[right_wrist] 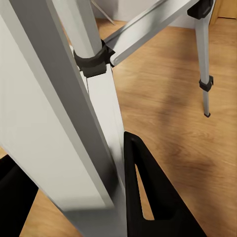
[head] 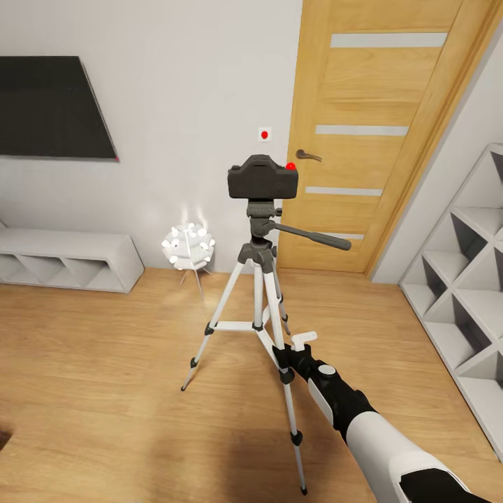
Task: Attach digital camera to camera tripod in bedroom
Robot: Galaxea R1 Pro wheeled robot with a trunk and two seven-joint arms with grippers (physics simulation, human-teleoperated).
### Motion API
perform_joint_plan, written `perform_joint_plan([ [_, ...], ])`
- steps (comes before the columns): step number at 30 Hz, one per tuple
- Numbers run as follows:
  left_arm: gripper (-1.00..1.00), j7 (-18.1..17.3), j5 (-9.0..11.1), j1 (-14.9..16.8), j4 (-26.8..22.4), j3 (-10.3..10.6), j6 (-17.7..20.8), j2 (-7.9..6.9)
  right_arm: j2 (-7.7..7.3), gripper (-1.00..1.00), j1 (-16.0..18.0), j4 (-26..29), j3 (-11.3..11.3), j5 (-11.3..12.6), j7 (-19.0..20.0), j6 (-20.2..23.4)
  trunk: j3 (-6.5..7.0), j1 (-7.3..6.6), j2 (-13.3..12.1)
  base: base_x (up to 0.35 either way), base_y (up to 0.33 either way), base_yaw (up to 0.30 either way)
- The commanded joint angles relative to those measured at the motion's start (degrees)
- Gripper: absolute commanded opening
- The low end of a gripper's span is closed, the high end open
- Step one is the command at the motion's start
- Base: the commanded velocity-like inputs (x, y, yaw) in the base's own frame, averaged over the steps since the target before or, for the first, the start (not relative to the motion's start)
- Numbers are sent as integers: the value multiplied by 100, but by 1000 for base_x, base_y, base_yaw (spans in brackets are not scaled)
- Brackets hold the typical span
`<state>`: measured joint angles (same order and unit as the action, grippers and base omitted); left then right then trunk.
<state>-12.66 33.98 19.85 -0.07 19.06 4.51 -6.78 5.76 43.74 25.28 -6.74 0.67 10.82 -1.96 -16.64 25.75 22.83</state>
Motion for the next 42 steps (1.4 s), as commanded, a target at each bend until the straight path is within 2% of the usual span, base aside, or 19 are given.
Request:
perform_joint_plan([
  [1,100,-20,62,-2,-2,37,28,2,-4,-100,3,-23,-38,-357,-19,-14,-10,3,9,0,0,0],
  [30,100,-17,65,-35,-2,37,23,53,-4,-100,3,-23,-38,-337,-15,-17,-10,3,9,0,0,0],
  [31,100,-17,65,-35,-2,37,22,53,-4,100,3,-23,-38,-337,-14,-16,-10,3,9,0,0,0],
  [42,100,-19,65,-55,-2,37,15,54,-4,100,3,-23,-38,-332,-10,-14,-10,3,9,0,0,0],
])
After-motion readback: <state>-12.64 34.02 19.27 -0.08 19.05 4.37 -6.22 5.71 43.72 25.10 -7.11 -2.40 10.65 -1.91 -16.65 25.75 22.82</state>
